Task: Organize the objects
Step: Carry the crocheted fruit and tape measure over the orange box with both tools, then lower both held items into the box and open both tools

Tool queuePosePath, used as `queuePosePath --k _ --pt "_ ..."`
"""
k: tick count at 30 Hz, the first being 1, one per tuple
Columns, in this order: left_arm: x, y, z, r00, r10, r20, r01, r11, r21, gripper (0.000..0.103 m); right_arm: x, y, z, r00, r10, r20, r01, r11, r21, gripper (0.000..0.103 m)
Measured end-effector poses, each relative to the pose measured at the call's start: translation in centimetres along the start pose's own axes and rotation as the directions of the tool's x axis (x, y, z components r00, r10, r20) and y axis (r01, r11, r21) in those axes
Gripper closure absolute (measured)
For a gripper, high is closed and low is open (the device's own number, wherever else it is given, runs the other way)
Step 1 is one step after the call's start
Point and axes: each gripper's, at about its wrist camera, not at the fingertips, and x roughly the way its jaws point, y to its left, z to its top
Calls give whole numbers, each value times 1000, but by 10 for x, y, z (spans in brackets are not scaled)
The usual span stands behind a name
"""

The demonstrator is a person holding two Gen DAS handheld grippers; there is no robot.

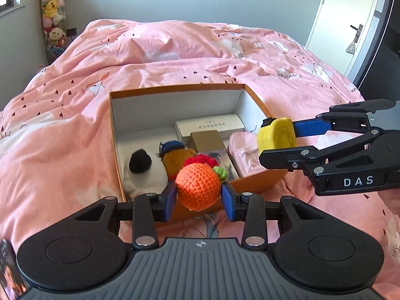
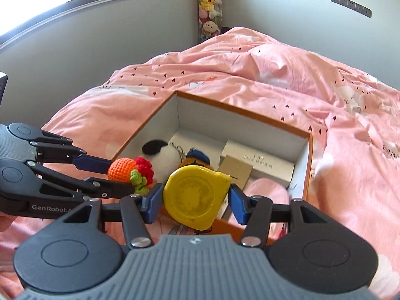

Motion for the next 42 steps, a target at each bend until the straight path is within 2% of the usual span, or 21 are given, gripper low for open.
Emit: queuePosePath --k 10,14,18,24,29,36,39,42 --pt "30 38 48 998 28 -56 -21 994 109 59 46 -38 47 997 69 -28 -65 989 130 45" --pt "53 42 64 995 46 -86 -28 979 202 59 69 -55 62 994 101 -34 -92 974 206 45" --pt "81 41 78 990 91 -108 -55 953 299 59 96 -67 75 990 131 -51 -115 962 249 45" --pt "123 40 84 968 176 -178 -69 870 488 59 142 -79 86 983 152 -102 -114 946 304 45" --pt "145 43 82 944 233 -234 -52 805 591 59 172 -88 89 973 186 -137 -129 930 345 45" --pt "158 43 77 924 281 -259 -6 688 726 59 202 -90 90 958 232 -169 -151 909 388 45" --pt "160 40 73 919 304 -250 8 622 783 59 213 -89 91 948 263 -178 -168 892 420 45" --pt "162 39 71 915 319 -247 10 594 804 58 225 -87 92 942 273 -194 -167 885 434 45"
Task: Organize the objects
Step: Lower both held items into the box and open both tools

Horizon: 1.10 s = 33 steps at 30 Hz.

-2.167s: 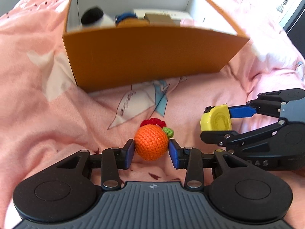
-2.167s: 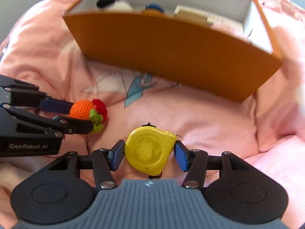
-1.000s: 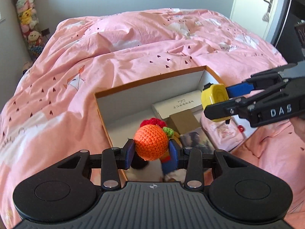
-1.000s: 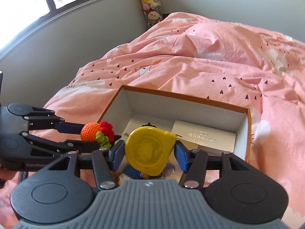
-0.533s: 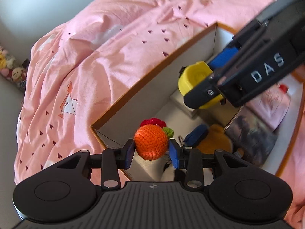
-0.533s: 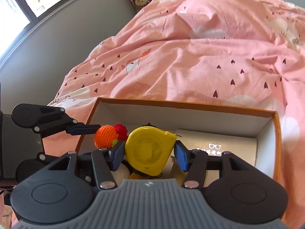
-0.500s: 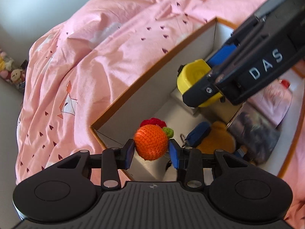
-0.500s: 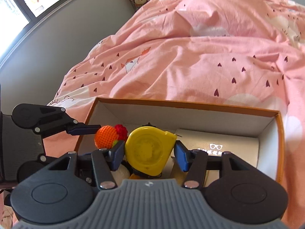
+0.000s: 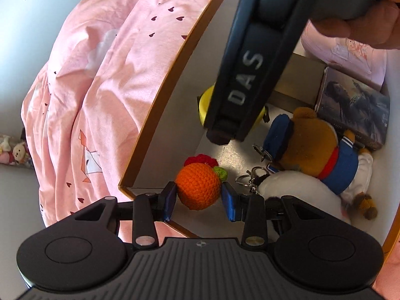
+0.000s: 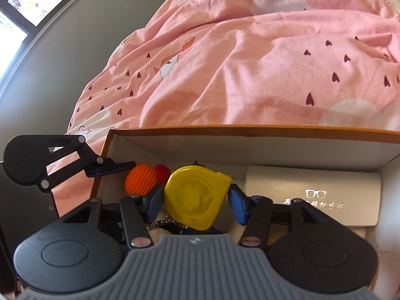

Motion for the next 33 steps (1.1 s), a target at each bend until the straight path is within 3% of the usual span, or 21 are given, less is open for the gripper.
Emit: queuePosePath --k 5,17,23,33 --pt "5 0 1 1000 23 -8 -22 999 28 58 18 1 2 999 11 -43 -10 1000 16 45" --pt "5 4 0 999 38 0 -38 998 41 53 45 2 1 994 -50 -94 49 999 -12 44" --pt "-2 7 -2 1000 25 18 -26 999 28 45 44 3 0 992 -81 -92 78 996 -30 43" --pt "-29 17 -6 998 18 61 -16 999 -29 44 27 13 2 993 -108 -46 104 991 -80 44"
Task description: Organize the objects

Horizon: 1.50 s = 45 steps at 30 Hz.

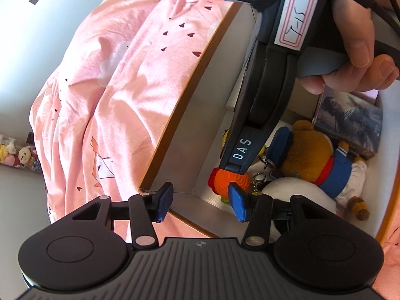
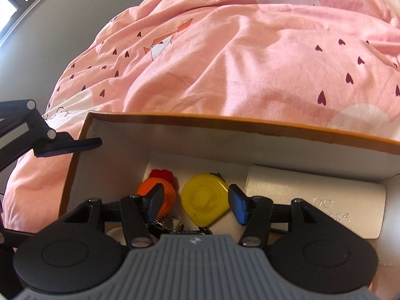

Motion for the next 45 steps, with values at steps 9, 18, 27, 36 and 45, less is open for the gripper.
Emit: queuePosePath --k 9,18,27,36,45 --pt "-41 0 -3 999 18 47 -16 999 -43 44 -35 13 -9 997 -44 59 48 997 -62 44" --pt "-98 -18 -4 989 34 142 0 972 -236 44 -88 29 -40 987 -68 144 87 988 -129 44" --pt "-132 -33 -19 972 165 169 -40 821 -570 43 -140 47 -91 950 -123 287 181 965 -188 40" --pt "-154 -88 -42 929 270 253 8 668 -744 42 -173 48 -159 857 -230 462 317 941 -121 39" --pt "-142 -131 -60 918 318 236 -1 599 -801 23 -182 46 -227 787 -323 525 381 924 -2 38"
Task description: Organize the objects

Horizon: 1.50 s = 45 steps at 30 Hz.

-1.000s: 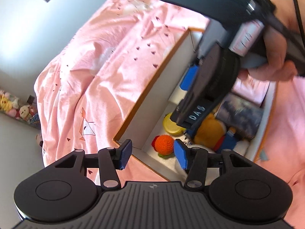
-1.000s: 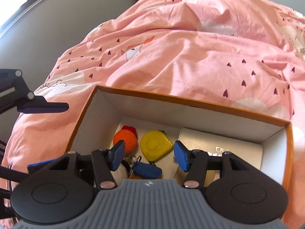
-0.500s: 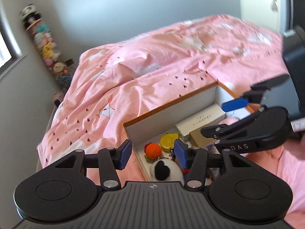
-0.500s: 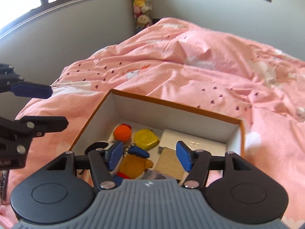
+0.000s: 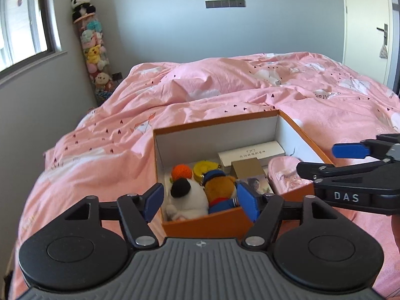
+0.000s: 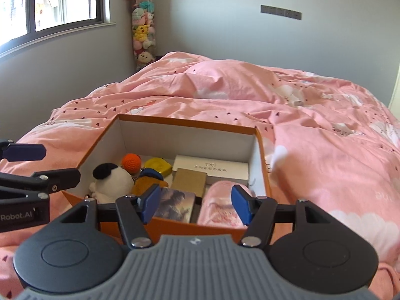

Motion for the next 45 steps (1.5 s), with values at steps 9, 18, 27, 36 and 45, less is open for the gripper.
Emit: queuePosePath --k 9,18,27,36,45 --pt "-1 -5 -33 1000 -13 -10 13 999 -29 12 -33 0 -32 995 -86 58 83 995 56 29" --pt "-7 1 -47 1000 20 -24 -22 996 -82 12 -39 7 -46 992 -106 73 103 994 49 25" --pt "-5 -5 -45 997 48 -59 -54 994 -96 12 -36 -3 -56 995 -92 48 86 990 111 25" --pt "-6 -14 -44 997 49 -59 -53 996 -76 12 -37 -7 -58 995 -86 48 80 989 126 24" --pt "-7 -17 -44 997 52 -61 -56 996 -67 12 -39 -8 -59 995 -87 53 80 988 130 23"
